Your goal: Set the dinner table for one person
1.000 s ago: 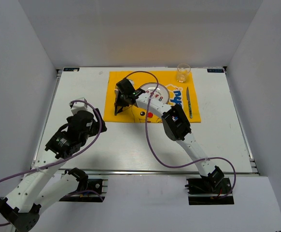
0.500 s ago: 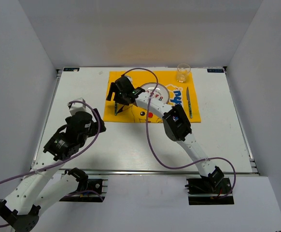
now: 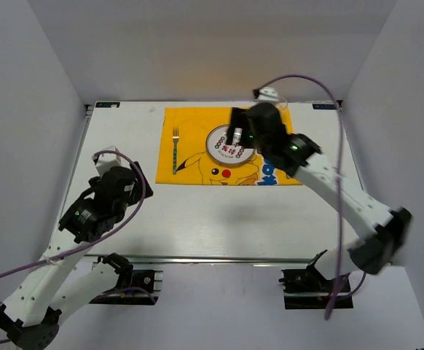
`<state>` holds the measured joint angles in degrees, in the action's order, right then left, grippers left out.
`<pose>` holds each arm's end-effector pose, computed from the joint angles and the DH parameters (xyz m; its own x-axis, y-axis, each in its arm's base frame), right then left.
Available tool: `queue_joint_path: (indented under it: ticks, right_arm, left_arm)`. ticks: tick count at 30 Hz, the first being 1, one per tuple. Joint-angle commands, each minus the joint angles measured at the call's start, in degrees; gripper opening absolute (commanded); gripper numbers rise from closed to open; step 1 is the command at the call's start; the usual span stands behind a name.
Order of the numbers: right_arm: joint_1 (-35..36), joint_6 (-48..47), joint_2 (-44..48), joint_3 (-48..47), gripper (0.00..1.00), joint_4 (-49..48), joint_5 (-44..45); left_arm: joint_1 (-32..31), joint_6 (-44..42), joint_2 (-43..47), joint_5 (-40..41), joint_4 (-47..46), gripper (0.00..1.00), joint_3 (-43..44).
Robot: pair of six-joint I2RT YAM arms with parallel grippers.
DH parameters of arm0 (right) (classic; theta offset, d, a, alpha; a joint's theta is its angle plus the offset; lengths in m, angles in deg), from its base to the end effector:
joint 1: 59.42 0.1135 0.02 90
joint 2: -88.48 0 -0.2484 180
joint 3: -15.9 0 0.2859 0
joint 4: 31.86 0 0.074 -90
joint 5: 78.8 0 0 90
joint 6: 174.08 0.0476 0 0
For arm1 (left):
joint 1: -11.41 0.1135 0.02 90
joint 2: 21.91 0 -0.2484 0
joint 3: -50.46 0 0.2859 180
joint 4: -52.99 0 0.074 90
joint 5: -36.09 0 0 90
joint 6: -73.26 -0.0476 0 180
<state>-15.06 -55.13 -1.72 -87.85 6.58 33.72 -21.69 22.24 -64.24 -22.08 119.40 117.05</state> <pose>0.3029 0.2707 0.3792 -0.4557 0.1798 -0.8718 -0.2021 0.9329 0.2980 0.1661 -0.0783 0.3214 -0.5228 -0.2972 -0.7990 -0.2476 0.9498 -0.1912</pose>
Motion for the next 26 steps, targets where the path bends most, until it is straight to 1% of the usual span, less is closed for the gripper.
queue_joint_path:
  ticks: [1,2,3,5,6,8,9,11,12,15,20,26]
  right_arm:
    - [-0.4,-6.0,11.8,9.6,0.89,9.1,11.7]
    - [-0.6,-5.8,14.8,13.3,0.89,10.7,13.2]
    - [-0.6,-5.7,20.8,14.5,0.89,14.4,15.6]
    - [-0.5,-4.5,25.9,16.7,0.89,19.0,18.2]
    - [-0.5,-4.1,30.0,17.0,0.89,23.7,21.0]
    - [-0.5,-3.4,35.1,17.1,0.89,28.1,23.2]
    - [-0.5,-3.0,36.6,16.8,0.89,32.1,24.6]
    - [-0.5,-2.5,40.2,16.1,0.89,35.5,25.2]
    - [-0.4,-1.7,41.1,14.9,0.89,38.9,25.4]
    - [-0.5,-0.9,43.9,14.3,0.89,43.4,24.5]
    - [-0.4,0.2,46.6,16.1,0.89,46.7,25.6]
    - [-0.3,-0.9,49.1,15.9,0.89,44.2,25.5]
  left_arm:
    - [0.4,1.6,-2.8,4.5,6.7,0.98,7.0]
    - [0.4,1.5,-3.6,5.2,7.8,0.98,9.7]
    - [0.4,1.5,-4.2,6.2,10.0,0.98,11.0]
    - [0.4,1.6,-5.0,7.6,11.9,0.98,13.1]
    - [0.4,1.6,-5.0,8.6,13.5,0.98,14.9]
    - [0.4,1.5,-5.2,9.1,15.4,0.98,17.4]
    - [0.4,1.2,-5.5,8.7,17.0,0.98,18.2]
    - [0.4,1.1,-6.9,7.6,19.1,0.98,19.9]
    - [0.4,0.9,-7.3,7.0,21.0,0.98,21.2]
    - [0.4,1.9,-9.2,5.9,24.7,0.98,22.9]
    - [0.4,2.2,-8.2,4.7,25.6,0.98,23.6]
    - [0.4,2.2,-8.4,4.6,25.7,0.98,23.3]
